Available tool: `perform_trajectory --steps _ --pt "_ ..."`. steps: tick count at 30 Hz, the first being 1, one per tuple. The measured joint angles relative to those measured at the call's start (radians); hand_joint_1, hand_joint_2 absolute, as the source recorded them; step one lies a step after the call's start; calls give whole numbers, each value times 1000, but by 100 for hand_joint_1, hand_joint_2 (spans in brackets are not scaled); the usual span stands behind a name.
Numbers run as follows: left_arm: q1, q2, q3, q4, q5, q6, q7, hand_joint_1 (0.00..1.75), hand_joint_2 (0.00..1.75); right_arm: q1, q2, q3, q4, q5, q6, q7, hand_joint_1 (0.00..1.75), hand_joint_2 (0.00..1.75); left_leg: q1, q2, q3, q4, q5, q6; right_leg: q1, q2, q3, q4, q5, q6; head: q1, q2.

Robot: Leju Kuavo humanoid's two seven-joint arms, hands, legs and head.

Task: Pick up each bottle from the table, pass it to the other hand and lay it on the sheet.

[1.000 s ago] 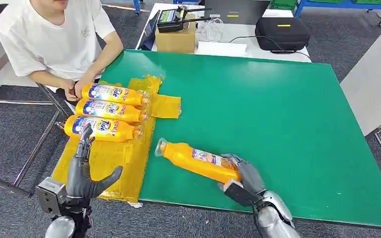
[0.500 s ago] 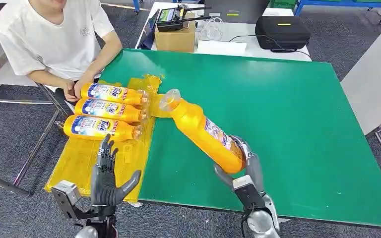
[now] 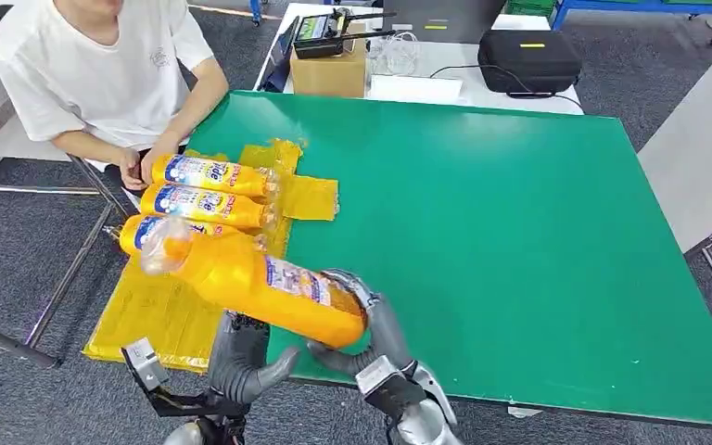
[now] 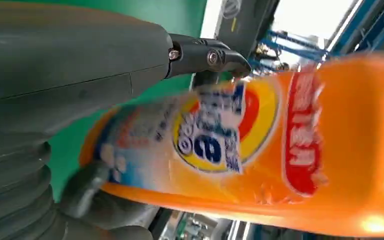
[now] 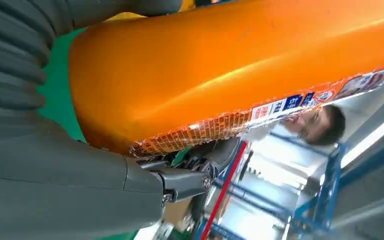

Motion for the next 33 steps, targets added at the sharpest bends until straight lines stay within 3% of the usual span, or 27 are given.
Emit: perform_trajectory --steps 11,12,13,14,15,16,21,29,33 --pt "-15 14 -22 -8 -13 3 -29 0 175 -37 17 99 88 -1 1 -20 175 175 0 0 0 0 0 0 0 0 -1 0 0 0 0 0" --pt "-18 14 -22 -8 -19 9 -30 173 175 -43 17 107 96 0 1 -22 175 175 0 0 0 0 0 0 0 0 -1 0 0 0 0 0" --pt "-19 14 -21 -9 -25 21 -32 175 175 -47 17 119 104 0 1 -24 157 175 0 0 0 0 0 0 0 0 -1 0 0 0 0 0" --pt "-20 14 -19 -9 -24 27 -32 175 175 -50 17 127 110 3 1 -24 16 175 0 0 0 0 0 0 0 0 -1 0 0 0 0 0" --pt "-19 14 -15 -9 -12 32 -31 175 175 -56 16 135 120 8 0 -18 0 175 0 0 0 0 0 0 0 0 -1 0 0 0 0 0" --pt "-18 14 -12 -9 -1 38 -29 175 175 -62 16 142 128 11 -1 -12 0 0 0 0 0 0 0 0 0 0 -1 0 0 0 0 0" --pt "-24 10 19 -14 59 56 2 175 175 -64 6 187 171 56 -44 12 0 0 0 0 -1 0 0 0 0 0 -1 0 0 0 0 0" --pt "-23 5 105 -26 -9 161 39 175 175 -19 -8 180 154 61 -250 4 0 0 0 0 -1 0 0 0 0 0 -2 0 0 0 0 0" --pt "-17 6 171 -34 -47 184 45 175 175 15 -18 158 122 42 -266 -5 0 0 0 0 -1 0 0 0 0 0 -2 0 0 0 0 0"
